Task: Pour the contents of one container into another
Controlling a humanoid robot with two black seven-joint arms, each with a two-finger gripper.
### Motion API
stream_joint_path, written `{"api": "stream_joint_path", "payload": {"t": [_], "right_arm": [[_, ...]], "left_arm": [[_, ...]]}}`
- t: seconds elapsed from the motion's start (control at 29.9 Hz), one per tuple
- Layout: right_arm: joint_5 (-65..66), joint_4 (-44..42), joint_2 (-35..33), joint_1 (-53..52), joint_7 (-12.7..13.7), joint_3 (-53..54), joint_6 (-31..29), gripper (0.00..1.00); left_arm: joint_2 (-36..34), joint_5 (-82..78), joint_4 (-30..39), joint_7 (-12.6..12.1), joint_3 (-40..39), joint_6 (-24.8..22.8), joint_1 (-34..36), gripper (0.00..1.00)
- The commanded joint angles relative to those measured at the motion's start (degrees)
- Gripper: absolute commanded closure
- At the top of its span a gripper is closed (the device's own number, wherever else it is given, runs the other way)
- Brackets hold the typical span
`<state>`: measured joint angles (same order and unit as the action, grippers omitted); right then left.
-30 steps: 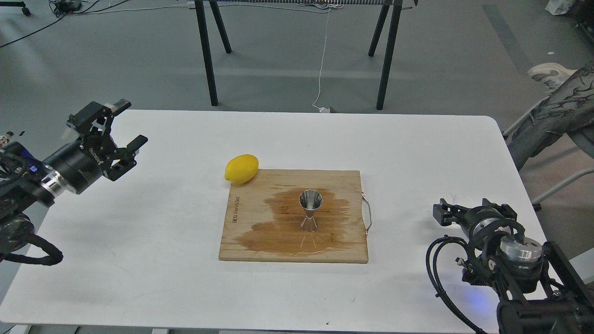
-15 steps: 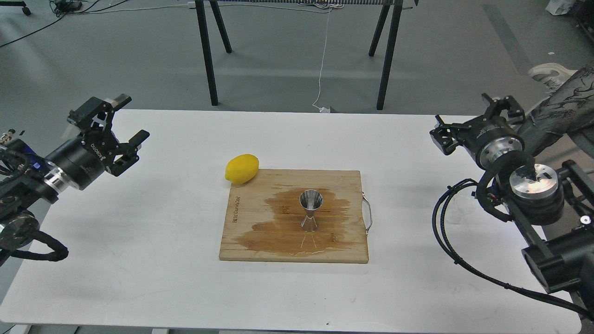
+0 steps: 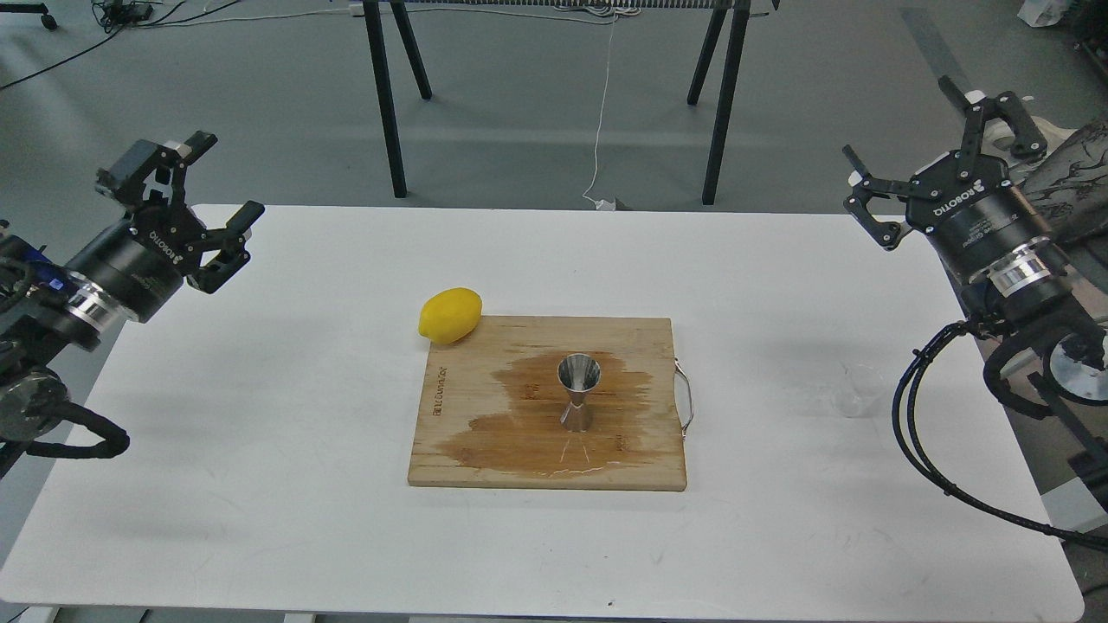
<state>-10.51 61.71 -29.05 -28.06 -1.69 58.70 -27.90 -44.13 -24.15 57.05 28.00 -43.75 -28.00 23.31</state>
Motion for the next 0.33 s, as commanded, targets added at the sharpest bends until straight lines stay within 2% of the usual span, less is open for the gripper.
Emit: {"api": "stream_joint_path", "payload": {"t": [0.0, 0.3], "right_arm": [[0.22, -1.50, 0.22, -0.15, -0.07, -0.78, -0.10, 0.01], [0.14, -4.40, 2.68, -3.05, -0.78, 0.63, -0.10, 0.01]], "left_arm": [[-0.08, 0.68, -0.01, 0.00, -0.19, 0.00, 0.16, 0.03], [0.27, 0.77, 0.08, 0.00, -0.54, 0.00, 0.16, 0.03]]}}
